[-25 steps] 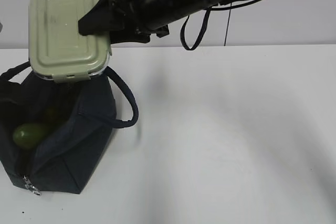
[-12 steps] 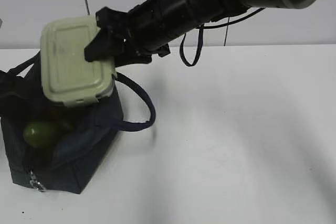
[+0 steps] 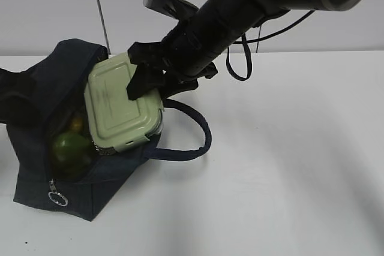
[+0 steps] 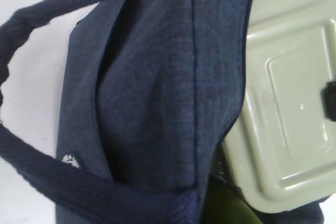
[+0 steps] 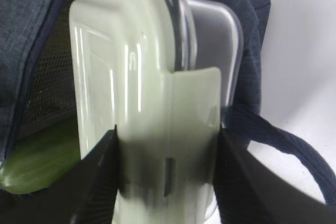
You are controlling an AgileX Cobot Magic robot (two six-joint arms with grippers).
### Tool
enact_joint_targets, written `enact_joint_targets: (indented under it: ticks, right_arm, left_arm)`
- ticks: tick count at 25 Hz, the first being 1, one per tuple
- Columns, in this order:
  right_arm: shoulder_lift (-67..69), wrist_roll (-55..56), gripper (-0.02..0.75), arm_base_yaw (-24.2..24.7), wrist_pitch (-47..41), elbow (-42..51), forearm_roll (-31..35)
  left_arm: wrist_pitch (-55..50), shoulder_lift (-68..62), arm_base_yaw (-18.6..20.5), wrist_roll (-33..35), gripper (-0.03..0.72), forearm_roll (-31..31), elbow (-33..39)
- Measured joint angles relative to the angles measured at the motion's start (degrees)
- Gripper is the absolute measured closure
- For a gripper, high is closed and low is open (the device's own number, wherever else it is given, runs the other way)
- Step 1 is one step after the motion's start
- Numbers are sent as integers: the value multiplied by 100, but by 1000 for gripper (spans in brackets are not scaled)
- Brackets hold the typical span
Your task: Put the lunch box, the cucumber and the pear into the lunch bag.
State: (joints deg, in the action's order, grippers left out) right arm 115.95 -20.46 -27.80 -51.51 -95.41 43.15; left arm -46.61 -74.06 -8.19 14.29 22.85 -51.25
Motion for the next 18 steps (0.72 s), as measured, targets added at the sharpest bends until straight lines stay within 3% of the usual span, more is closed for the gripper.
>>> enact_joint_targets:
  ticks: [6,18]
  right_arm:
    - [230,10,358,-50,0,-130,414]
    - [1086,124,359,-660,185,-1109,676]
  left_arm:
    - [-29,0,0,165,708,201,0]
    - [-248,0,9,257,708,208,0]
